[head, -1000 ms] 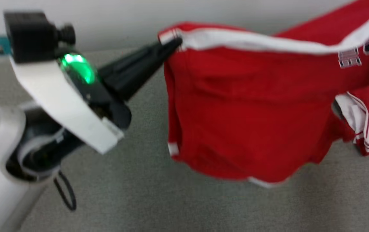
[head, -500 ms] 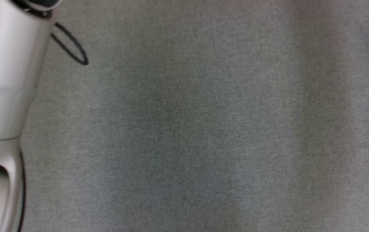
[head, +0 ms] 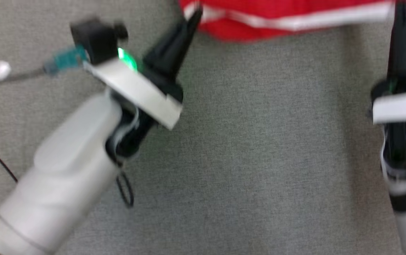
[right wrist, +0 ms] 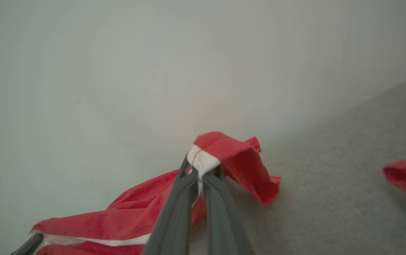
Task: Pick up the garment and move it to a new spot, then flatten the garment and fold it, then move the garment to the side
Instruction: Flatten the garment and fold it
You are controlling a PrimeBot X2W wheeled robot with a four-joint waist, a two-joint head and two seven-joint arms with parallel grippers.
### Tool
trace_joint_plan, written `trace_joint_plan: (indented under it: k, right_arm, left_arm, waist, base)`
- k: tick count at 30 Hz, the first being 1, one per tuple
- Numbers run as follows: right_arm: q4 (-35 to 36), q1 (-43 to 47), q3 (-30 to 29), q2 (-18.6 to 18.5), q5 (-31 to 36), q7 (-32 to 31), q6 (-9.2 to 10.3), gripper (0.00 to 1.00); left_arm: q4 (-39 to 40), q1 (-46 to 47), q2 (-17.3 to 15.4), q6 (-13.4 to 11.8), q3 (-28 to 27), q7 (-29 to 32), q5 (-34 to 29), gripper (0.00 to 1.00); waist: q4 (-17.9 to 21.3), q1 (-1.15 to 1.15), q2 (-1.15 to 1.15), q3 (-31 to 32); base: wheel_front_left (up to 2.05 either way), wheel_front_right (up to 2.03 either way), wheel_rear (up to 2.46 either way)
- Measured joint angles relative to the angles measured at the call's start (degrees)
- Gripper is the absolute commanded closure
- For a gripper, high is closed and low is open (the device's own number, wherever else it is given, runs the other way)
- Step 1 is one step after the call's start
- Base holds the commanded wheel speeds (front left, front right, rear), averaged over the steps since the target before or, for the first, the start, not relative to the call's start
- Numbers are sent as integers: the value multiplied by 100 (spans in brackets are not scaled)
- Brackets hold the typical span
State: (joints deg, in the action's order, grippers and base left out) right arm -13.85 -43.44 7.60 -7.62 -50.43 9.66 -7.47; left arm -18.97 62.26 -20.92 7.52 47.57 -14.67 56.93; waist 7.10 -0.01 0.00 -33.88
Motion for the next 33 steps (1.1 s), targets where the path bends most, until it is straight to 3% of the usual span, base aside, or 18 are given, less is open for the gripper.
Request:
trace_joint_plan:
  k: [6, 14, 25, 29, 33]
  right_arm:
    - [668, 1696, 215, -485, 4, 52, 0, 100]
    - [1107, 3652, 221, -983, 212, -79, 0, 100]
    - [1695, 6151, 45, -1423, 162, -643, -9, 100]
    - [2150, 6718, -178, -1523, -59, -795, -9, 100]
    - [2485, 6720, -554, -1533, -254, -925, -10, 100]
  left_arm:
    - [612, -1404, -400, 0, 103, -37, 31, 100]
    - [1181, -3541, -448, -86, -258, -42, -101, 100]
    - [1976, -6190, -620, -691, -290, -43, -189, 100]
    - [2385, -6698, -713, -844, -175, -32, -157, 100]
    - [2778, -6753, -716, -993, -250, 5, -64, 100]
  waist:
    - [-19, 0, 0, 499]
    - [-18, -1, 0, 1436]
    - [13, -1, 0, 2708]
    - [-3, -1, 0, 3003]
    - [-44, -1, 0, 3089]
  base:
    - [0, 0, 0]
    - [0, 0, 0]
    - [0, 0, 0]
    - [0, 0, 0]
    - [0, 0, 0]
